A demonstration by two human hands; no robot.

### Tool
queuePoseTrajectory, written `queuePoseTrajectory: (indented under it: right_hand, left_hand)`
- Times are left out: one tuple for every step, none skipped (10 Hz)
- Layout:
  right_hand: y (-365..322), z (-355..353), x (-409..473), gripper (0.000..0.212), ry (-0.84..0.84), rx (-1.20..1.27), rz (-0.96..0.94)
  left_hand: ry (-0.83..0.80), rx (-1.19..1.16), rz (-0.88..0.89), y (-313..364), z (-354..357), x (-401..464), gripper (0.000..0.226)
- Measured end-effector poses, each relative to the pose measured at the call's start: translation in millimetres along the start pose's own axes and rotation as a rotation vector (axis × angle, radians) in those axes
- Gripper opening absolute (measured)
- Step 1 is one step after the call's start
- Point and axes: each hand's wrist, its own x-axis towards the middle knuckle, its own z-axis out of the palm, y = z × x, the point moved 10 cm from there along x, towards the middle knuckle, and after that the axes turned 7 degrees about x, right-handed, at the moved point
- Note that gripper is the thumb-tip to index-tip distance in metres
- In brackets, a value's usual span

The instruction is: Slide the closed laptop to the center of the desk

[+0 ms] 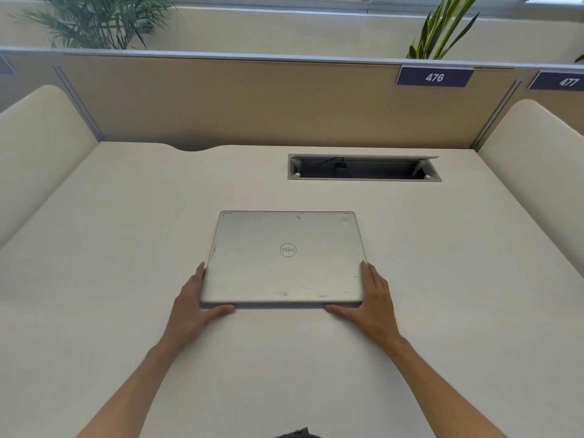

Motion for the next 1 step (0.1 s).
queuePoseTrajectory:
  right_hand:
    - [-9.6, -2.8, 8.0, 0.14, -0.027, -0.017, -0.019]
  left_hand:
    - [0.04, -0.006, -0.02, 4.3, -8.8, 5.7, 0.114]
